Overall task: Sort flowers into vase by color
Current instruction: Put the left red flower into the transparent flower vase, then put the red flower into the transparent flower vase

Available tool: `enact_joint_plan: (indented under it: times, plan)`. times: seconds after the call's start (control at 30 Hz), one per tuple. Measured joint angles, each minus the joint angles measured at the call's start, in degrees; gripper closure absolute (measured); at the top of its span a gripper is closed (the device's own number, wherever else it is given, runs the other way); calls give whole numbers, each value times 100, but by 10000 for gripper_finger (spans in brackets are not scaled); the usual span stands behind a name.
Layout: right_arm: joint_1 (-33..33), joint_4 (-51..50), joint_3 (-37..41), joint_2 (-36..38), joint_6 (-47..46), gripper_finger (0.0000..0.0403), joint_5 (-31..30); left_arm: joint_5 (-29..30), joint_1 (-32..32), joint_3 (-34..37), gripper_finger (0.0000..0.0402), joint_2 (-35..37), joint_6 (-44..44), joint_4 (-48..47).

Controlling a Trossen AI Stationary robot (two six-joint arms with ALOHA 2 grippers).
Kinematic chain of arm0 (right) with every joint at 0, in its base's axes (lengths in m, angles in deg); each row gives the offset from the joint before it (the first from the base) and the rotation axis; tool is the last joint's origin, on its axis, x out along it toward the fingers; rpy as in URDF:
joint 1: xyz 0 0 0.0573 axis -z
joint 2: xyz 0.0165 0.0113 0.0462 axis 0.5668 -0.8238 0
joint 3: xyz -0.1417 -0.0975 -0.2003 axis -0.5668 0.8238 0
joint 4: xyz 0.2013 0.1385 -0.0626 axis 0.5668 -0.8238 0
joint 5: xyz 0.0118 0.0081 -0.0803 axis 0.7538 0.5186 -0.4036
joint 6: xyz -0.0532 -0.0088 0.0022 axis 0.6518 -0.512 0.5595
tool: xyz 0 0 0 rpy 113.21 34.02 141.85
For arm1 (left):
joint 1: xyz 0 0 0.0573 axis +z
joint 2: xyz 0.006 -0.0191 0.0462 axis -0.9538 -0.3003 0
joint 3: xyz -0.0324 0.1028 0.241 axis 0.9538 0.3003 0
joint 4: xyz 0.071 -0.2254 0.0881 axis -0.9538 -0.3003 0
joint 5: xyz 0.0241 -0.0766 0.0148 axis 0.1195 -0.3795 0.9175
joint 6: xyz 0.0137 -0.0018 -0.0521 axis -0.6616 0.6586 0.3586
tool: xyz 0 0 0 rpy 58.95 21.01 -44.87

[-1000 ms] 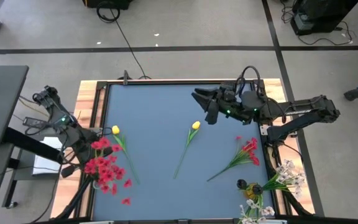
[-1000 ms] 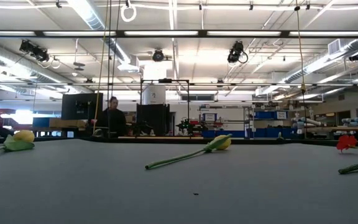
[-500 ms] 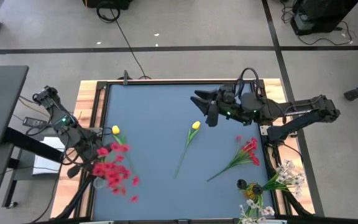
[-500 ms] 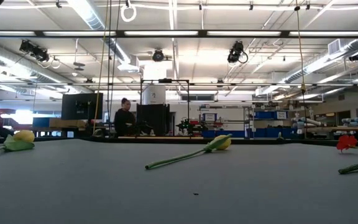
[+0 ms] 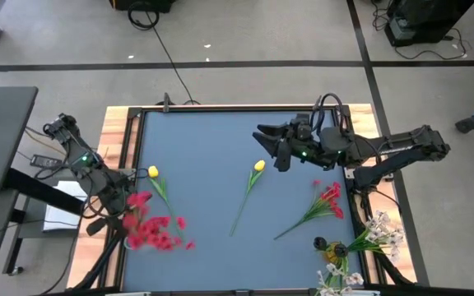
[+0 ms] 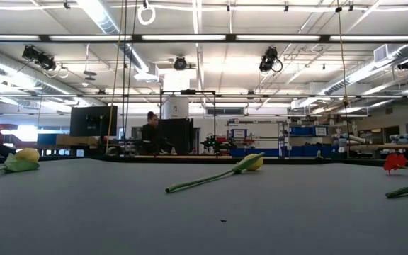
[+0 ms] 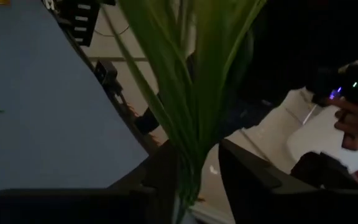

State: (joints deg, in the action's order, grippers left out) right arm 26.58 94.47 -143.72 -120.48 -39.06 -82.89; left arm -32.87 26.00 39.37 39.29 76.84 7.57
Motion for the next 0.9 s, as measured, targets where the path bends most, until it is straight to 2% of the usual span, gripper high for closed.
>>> enact_joint_plan:
  times: [0.23, 0.43, 0.53, 0.63, 0.77, 0.9]
  plan:
    - [-57, -5, 0, 0, -108, 169, -58, 27, 0, -244, 243, 0, -612, -386]
    - [-38, -276, 0, 0, -366, 170, -175, 446, 1, -1037, 251, 0, -719, -1861]
    - [49, -1133, 0, 4, -1241, 170, -189, 844, 2, -1470, 259, 4, -714, -2530]
    - [185, -2618, 0, 1, -2575, 170, 155, 1597, 2, -1847, 266, 4, -723, -2653]
    - [297, -4604, 0, 0, -4442, 172, 696, 3489, 4, -2233, 269, 4, -621, -2650]
    - [402, -6089, 18, -36, -4954, 173, 1146, 5221, 7, -2320, 269, 6, -83, -2706]
